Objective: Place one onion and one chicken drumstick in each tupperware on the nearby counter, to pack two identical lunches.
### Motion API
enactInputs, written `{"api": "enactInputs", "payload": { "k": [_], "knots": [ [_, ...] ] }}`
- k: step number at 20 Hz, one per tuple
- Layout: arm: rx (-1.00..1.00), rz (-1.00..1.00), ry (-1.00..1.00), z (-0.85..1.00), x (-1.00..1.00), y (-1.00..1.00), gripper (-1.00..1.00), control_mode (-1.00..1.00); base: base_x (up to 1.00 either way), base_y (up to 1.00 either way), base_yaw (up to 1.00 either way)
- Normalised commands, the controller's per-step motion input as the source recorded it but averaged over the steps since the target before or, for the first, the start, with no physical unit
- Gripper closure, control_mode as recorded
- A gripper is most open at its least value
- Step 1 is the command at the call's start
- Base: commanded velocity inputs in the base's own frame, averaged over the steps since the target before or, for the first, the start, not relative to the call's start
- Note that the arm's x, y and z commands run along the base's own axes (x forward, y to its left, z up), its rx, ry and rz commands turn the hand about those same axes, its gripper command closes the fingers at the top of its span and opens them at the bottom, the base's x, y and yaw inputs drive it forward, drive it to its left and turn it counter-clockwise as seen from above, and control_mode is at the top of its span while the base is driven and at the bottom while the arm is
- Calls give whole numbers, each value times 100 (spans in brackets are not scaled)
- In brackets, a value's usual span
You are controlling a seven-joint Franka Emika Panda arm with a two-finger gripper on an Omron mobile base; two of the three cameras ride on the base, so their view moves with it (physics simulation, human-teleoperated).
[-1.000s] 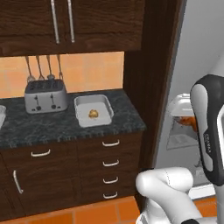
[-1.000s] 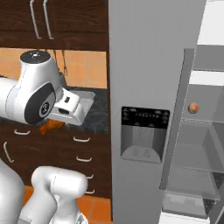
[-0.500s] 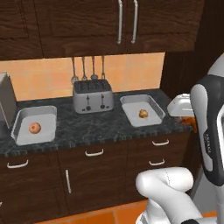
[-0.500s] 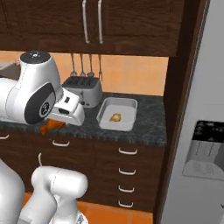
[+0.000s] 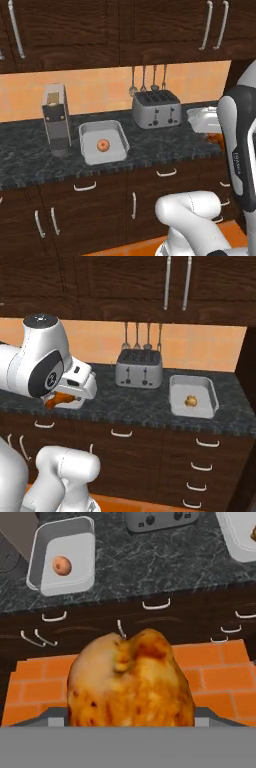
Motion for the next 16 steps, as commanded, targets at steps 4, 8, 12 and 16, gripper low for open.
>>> {"api": "enactInputs", "payload": {
  "k": [4,8,12,16],
  "knots": [
    [0,0,0,0,0,0,100,100,23,100,-4],
    [0,0,0,0,0,0,100,100,26,87,-8],
    [0,0,0,0,0,0,100,100,39,39,-5],
    [0,0,0,0,0,0,100,100,66,0,0]
  ]
}}
